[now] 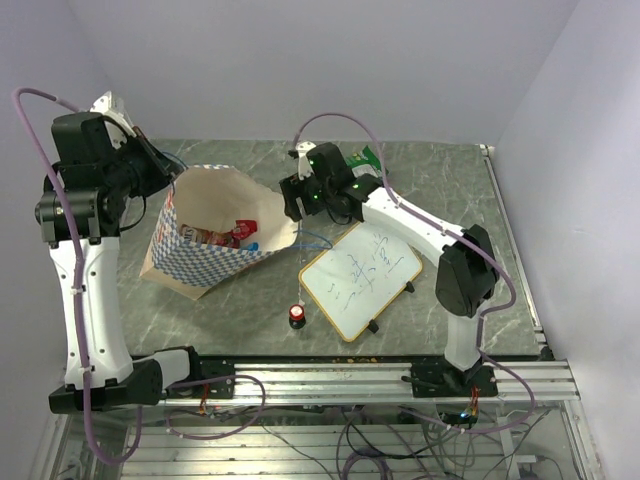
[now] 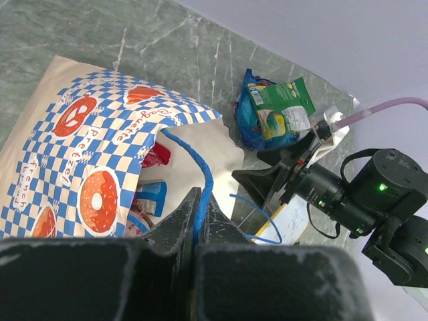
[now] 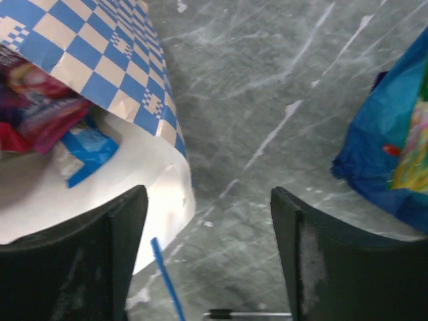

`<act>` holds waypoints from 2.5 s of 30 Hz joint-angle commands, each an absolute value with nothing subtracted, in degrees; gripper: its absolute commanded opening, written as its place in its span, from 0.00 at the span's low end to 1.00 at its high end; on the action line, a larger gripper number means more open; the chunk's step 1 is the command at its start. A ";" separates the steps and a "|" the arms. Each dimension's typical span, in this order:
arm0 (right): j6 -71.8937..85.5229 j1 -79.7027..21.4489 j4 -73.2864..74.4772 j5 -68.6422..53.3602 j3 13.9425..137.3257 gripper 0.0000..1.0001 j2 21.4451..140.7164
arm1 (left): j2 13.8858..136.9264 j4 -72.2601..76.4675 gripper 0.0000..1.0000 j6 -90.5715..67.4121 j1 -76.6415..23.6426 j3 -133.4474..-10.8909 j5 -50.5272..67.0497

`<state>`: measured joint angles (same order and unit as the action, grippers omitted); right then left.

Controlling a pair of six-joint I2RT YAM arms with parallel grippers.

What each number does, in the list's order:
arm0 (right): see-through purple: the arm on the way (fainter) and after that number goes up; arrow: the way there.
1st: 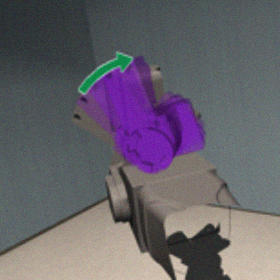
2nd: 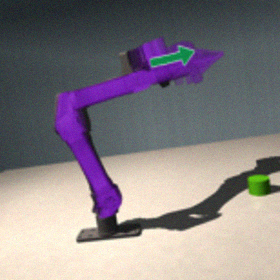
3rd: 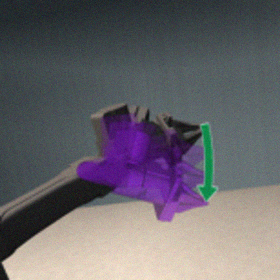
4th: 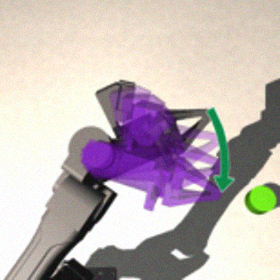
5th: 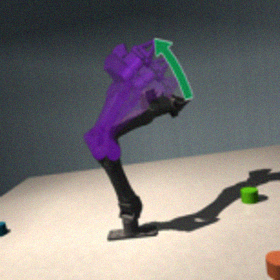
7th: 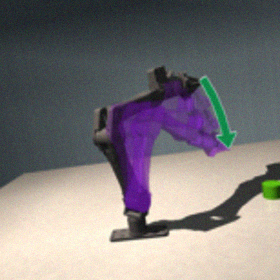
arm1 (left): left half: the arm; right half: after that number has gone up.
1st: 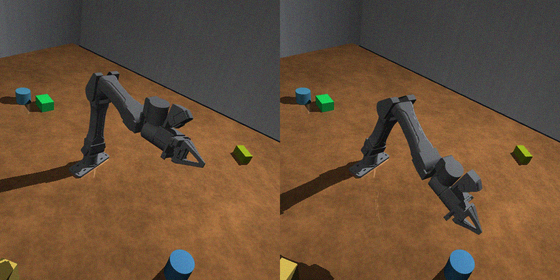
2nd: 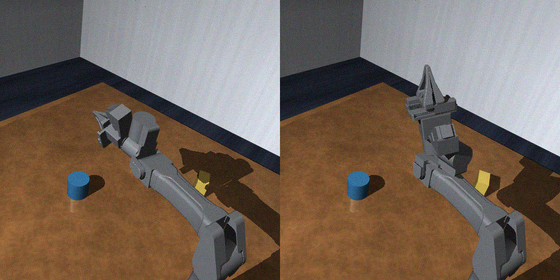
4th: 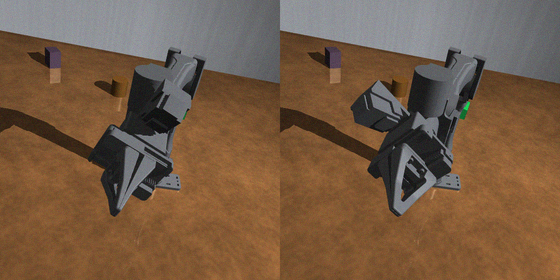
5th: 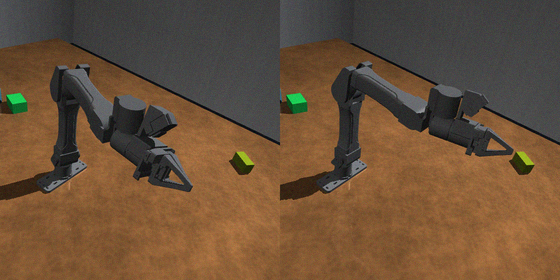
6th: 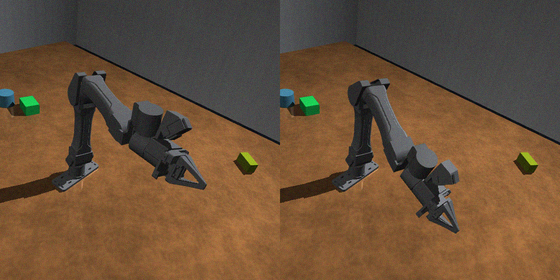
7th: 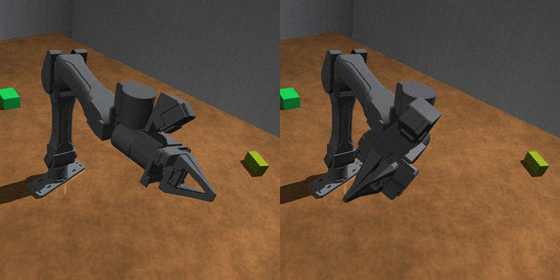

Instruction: Take the snacks out of the paper bag

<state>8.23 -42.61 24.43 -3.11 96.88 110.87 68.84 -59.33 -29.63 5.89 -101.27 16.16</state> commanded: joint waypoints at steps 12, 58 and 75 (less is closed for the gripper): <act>35.61 -44.46 16.80 -21.00 88.25 0.17 109.71 | 81.03 -49.77 0.07 -26.72 5.63 -114.32 16.50; -16.48 -60.05 -22.88 -25.45 75.03 0.68 104.18 | 55.27 -44.26 0.07 -37.35 5.59 -78.82 34.95; -24.61 -64.63 -27.43 -25.23 89.45 0.81 124.74 | 52.85 -44.68 0.07 -37.84 5.54 -74.96 36.19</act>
